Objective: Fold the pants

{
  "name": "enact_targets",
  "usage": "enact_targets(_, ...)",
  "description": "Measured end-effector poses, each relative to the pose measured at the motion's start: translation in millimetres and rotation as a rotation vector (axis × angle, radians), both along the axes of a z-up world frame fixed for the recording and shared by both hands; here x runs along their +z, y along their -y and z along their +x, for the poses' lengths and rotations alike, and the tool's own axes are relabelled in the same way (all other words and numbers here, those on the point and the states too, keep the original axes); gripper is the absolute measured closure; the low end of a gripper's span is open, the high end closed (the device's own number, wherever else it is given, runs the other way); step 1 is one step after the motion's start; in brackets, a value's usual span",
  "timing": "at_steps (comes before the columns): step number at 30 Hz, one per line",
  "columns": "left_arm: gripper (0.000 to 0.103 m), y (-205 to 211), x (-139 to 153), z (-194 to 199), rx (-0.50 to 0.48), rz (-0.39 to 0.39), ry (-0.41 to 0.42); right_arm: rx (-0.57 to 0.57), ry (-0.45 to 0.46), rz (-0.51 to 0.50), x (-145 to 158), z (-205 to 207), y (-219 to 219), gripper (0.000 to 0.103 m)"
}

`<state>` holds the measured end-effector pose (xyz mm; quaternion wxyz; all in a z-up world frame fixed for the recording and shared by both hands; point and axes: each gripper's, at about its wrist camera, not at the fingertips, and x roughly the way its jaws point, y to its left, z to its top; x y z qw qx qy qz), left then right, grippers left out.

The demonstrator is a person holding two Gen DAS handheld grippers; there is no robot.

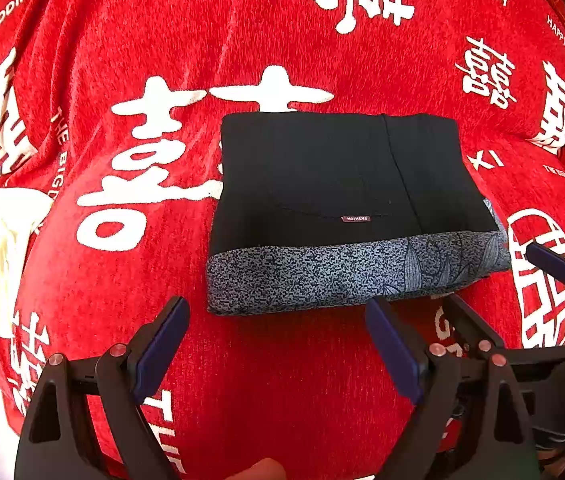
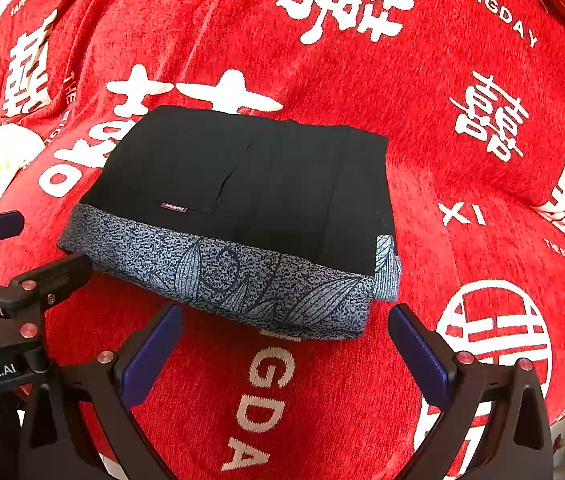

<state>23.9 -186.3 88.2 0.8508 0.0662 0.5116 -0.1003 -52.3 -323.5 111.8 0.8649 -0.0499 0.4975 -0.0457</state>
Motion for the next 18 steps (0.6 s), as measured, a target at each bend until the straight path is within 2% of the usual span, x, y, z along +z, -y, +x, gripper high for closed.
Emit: enact_targets(18, 0.011, 0.4, -1.2, 0.5, -0.008, -0.008, -0.008, 0.0, 0.0, 0.004, -2.3, -0.9, 1.5, 0.0)
